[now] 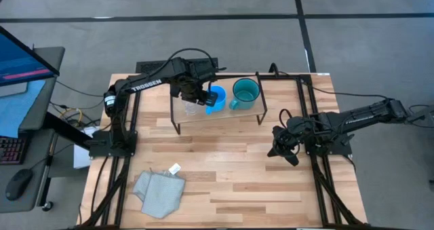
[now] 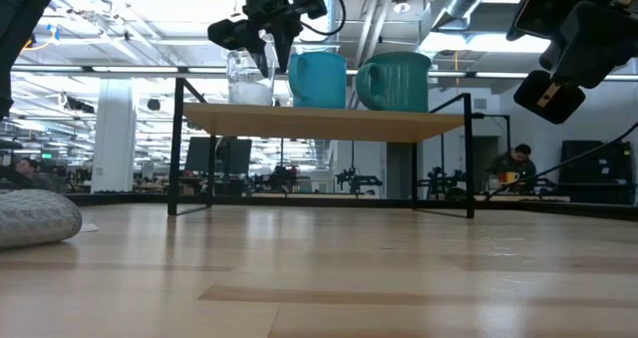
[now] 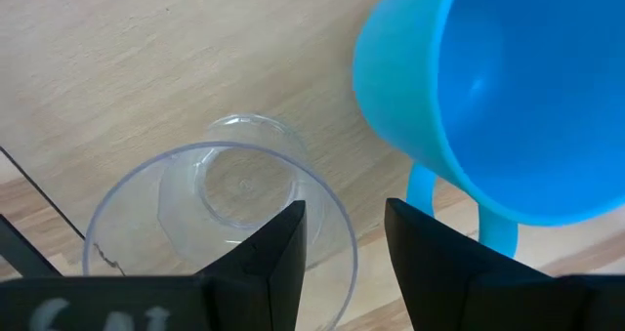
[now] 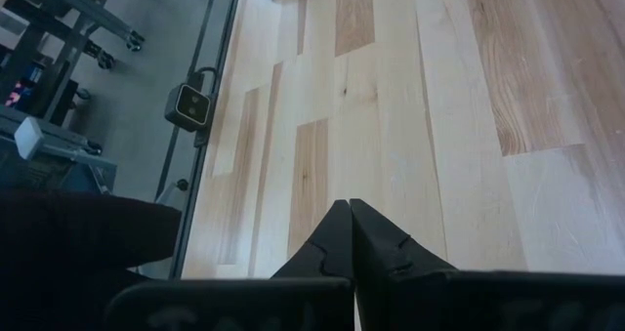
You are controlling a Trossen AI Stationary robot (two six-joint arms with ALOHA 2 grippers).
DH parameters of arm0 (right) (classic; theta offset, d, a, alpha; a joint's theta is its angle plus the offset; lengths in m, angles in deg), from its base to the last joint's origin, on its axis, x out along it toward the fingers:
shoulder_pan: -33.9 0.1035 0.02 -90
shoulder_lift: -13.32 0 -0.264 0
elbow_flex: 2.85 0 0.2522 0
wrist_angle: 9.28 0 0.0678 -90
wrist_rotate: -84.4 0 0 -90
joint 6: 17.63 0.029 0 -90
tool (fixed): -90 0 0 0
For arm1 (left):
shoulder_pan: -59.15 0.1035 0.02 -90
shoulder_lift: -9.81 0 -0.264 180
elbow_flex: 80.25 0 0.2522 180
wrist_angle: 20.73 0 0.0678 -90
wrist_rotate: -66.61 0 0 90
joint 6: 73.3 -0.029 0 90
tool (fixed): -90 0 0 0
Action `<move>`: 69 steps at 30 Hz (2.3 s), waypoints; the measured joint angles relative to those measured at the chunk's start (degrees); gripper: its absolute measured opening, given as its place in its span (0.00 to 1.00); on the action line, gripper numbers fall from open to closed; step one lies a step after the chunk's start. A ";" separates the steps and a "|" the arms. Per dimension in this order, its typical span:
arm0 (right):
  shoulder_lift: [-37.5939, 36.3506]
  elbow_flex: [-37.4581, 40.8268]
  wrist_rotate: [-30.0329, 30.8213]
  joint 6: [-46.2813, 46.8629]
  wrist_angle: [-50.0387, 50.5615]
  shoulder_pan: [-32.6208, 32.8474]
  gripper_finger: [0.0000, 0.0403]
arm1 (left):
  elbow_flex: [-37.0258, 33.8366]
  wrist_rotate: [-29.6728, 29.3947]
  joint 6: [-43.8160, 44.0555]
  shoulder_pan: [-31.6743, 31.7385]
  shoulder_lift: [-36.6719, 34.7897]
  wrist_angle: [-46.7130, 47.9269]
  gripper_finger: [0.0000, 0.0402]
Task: Stack small to large cups/mugs on shelf
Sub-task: Put the transparent mug on the shelf
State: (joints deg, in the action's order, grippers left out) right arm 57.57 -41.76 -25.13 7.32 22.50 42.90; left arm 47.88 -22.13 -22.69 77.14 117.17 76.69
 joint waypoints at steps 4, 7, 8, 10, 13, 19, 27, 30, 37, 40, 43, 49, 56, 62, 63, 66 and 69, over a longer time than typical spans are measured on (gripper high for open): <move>0.00 0.00 0.00 -0.02 0.00 0.00 0.03 | 0.00 0.91 -1.10 -0.02 0.00 0.00 0.33; -0.02 0.00 0.00 -0.02 0.00 0.00 0.03 | 0.00 0.96 -1.67 -0.02 0.01 0.00 0.33; -0.01 0.00 0.00 -0.02 0.00 0.00 0.03 | 0.00 0.96 -2.04 -0.02 0.00 0.02 0.33; -0.01 0.00 0.00 -0.02 0.00 0.00 0.03 | 0.00 0.96 -2.91 -0.02 0.00 0.02 0.33; 0.00 0.00 0.00 -0.01 0.00 0.00 0.03 | 0.00 0.96 -4.11 -0.02 0.02 0.02 0.33; 0.00 0.00 0.07 0.00 0.00 0.00 0.03 | 0.00 0.89 -4.87 -0.02 0.01 1.49 0.26; 0.00 0.00 0.28 0.00 0.00 0.00 0.03 | 0.00 0.89 -6.71 -0.02 0.02 1.46 0.09; 0.00 0.00 0.28 -0.02 0.00 -0.02 0.03 | 0.00 0.89 -7.95 -0.02 0.02 1.46 0.05; -0.01 0.00 0.55 0.02 0.00 -0.02 0.03 | 0.00 0.85 -10.08 -0.18 0.01 1.46 0.01; -0.01 0.00 0.57 0.02 0.00 -0.13 0.03 | 0.00 0.91 -11.55 -0.37 0.01 1.49 0.01; 0.00 0.00 0.57 0.02 0.00 -0.13 0.03 | 0.00 0.87 -13.54 -0.66 0.02 1.62 0.00; 0.00 0.00 0.66 0.04 0.00 -0.13 0.03 | 0.07 0.89 -17.14 -1.05 0.00 4.20 0.00; -0.02 0.00 1.64 0.04 -0.02 -0.13 0.03 | 0.07 -0.16 -17.14 -1.09 0.00 3.98 0.00; 0.00 0.00 1.64 0.02 -0.02 -0.13 0.03 | 0.04 -0.71 -17.10 -1.08 0.00 3.88 0.03; 0.00 0.00 1.64 0.02 -0.02 -0.13 0.03 | 0.01 -0.31 -17.08 -1.07 0.01 3.87 0.04; -0.01 0.00 1.64 0.01 -0.02 -0.13 0.03 | 0.00 0.28 -17.10 -1.07 0.07 3.87 0.08; 0.00 0.00 1.64 -0.05 -0.02 -0.13 0.03 | 0.00 0.59 -16.91 -1.07 0.07 3.86 0.13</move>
State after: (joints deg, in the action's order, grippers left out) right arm 57.57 -41.76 -23.49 7.27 22.48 42.77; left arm 47.88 -21.54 -39.59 76.07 117.23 80.55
